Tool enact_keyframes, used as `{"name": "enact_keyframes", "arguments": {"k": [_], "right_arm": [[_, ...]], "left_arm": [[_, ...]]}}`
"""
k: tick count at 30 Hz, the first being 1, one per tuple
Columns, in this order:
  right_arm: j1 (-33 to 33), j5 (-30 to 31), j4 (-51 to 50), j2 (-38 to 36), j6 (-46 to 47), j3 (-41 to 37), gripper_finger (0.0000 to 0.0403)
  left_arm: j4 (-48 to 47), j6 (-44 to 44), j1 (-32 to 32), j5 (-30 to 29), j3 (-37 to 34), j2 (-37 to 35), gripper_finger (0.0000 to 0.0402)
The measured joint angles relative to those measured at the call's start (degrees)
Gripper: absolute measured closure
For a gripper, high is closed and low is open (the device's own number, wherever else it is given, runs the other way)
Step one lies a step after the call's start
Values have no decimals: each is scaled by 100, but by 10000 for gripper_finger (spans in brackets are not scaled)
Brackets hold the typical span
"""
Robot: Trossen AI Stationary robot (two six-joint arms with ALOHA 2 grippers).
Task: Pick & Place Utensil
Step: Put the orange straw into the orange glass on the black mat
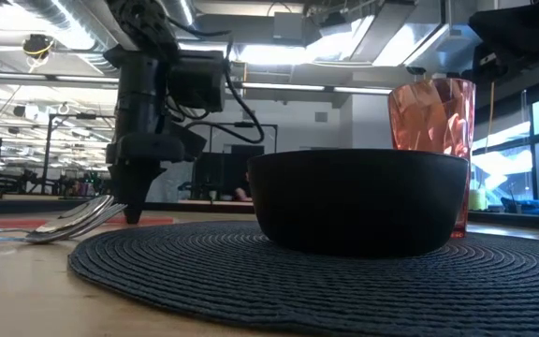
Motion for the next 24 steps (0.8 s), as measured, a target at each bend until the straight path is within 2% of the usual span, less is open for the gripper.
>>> {"name": "enact_keyframes", "arguments": {"k": [7,16,21,24], "right_arm": [[0,4,-15,0,-74,0,378],[0,2,-44,0,-86,0,378],[-1,4,-44,0,-94,0,378],[0,4,-48,0,-94,0,378]], "left_arm": [[-375,104,-194,-553,393,-256,398],[-416,284,-615,-1180,761,-1342,398],[378,1023,-902,-1477,776,-2279,398],[1088,1732,-1095,-1236,684,-2824,398]]}}
